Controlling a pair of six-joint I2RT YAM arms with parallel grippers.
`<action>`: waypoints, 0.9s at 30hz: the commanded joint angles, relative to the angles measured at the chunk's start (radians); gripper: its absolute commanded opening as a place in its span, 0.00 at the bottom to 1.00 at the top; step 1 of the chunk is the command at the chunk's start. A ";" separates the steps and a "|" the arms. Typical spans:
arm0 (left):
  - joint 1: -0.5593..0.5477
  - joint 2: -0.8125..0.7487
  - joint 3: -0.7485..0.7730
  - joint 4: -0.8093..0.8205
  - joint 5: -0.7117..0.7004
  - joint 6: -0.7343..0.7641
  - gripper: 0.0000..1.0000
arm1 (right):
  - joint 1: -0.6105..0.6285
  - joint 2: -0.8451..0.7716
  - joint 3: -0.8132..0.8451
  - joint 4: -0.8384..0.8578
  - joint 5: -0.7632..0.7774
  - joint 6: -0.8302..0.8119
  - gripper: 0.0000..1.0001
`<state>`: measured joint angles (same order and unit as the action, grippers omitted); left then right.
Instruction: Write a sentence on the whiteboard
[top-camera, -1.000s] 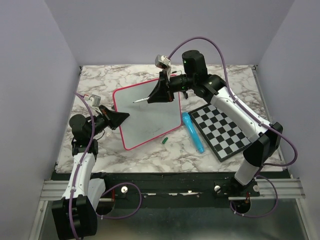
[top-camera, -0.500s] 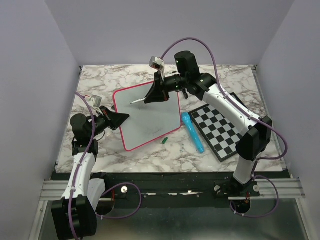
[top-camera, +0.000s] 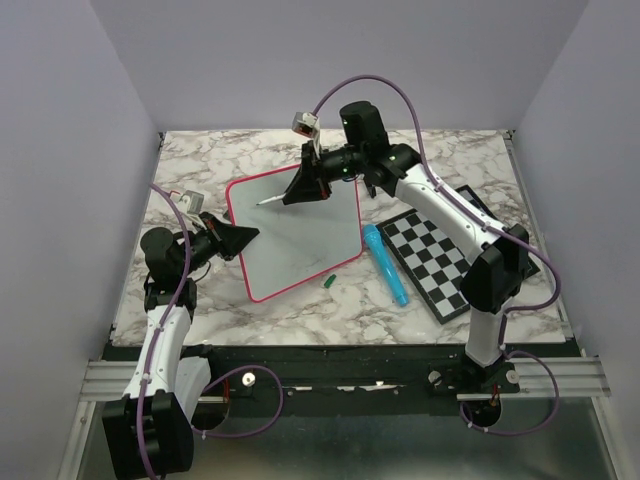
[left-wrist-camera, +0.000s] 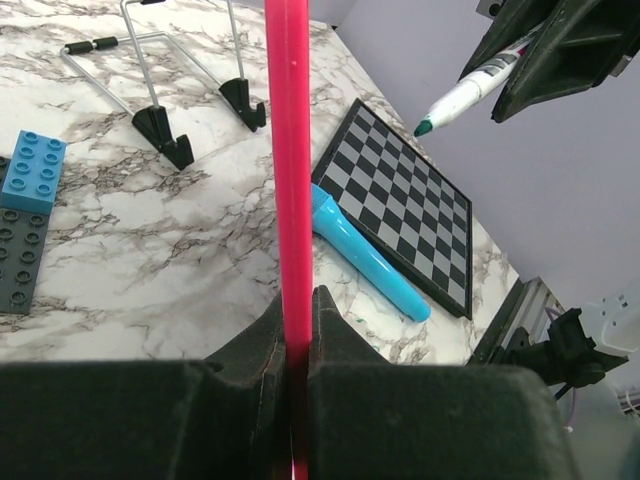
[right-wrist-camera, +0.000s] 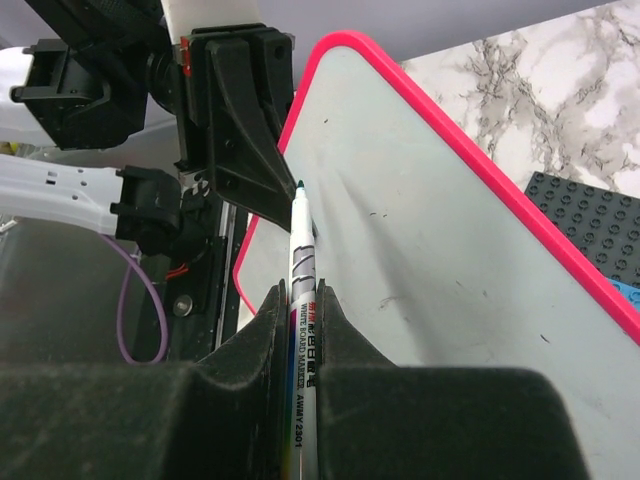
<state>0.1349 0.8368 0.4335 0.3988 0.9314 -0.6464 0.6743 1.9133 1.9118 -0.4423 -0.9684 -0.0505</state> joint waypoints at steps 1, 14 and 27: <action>-0.012 -0.022 0.045 0.009 -0.022 0.059 0.00 | 0.005 -0.023 0.015 0.013 0.014 0.020 0.01; -0.031 0.024 0.045 0.026 -0.046 0.111 0.00 | 0.005 -0.272 -0.289 0.137 0.007 -0.069 0.01; -0.031 0.018 0.048 0.012 -0.051 0.126 0.00 | 0.004 -0.280 -0.292 0.140 0.030 -0.069 0.01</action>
<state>0.1093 0.8646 0.4492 0.3702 0.9031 -0.5861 0.6743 1.6478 1.6295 -0.3225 -0.9546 -0.1024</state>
